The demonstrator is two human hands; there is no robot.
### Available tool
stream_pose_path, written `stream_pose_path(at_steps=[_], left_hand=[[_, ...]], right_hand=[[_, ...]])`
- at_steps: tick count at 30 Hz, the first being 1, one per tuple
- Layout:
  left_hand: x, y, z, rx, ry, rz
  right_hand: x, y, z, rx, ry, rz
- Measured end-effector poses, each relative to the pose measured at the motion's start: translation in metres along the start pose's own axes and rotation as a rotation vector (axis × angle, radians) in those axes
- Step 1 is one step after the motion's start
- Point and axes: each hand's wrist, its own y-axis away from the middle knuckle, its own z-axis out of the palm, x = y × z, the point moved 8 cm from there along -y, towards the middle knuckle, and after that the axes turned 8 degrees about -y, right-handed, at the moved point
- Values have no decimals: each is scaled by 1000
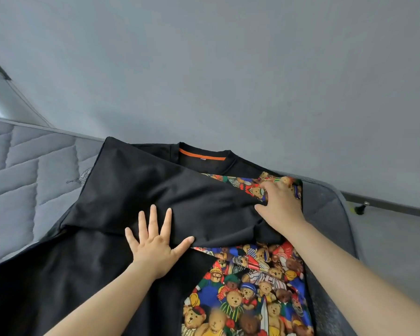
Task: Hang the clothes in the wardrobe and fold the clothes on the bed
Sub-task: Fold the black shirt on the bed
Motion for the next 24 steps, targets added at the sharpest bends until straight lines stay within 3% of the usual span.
stream_pose_path(at_steps=[3,6,9,13,18,24], left_hand=[[0,-1,0,-30,-8,2],[0,-2,-1,-47,-16,-3],[1,0,0,-63,-9,3],[2,0,0,-71,-4,3],[2,-2,2,-84,-15,2],[2,-4,5,-61,5,1]], right_hand=[[-17,-23,4,-58,164,-40],[-10,-46,11,-226,386,55],[-4,-56,11,-318,422,142],[-16,-61,9,-307,534,70],[5,-57,8,-342,405,206],[-41,-40,7,-130,348,-135]])
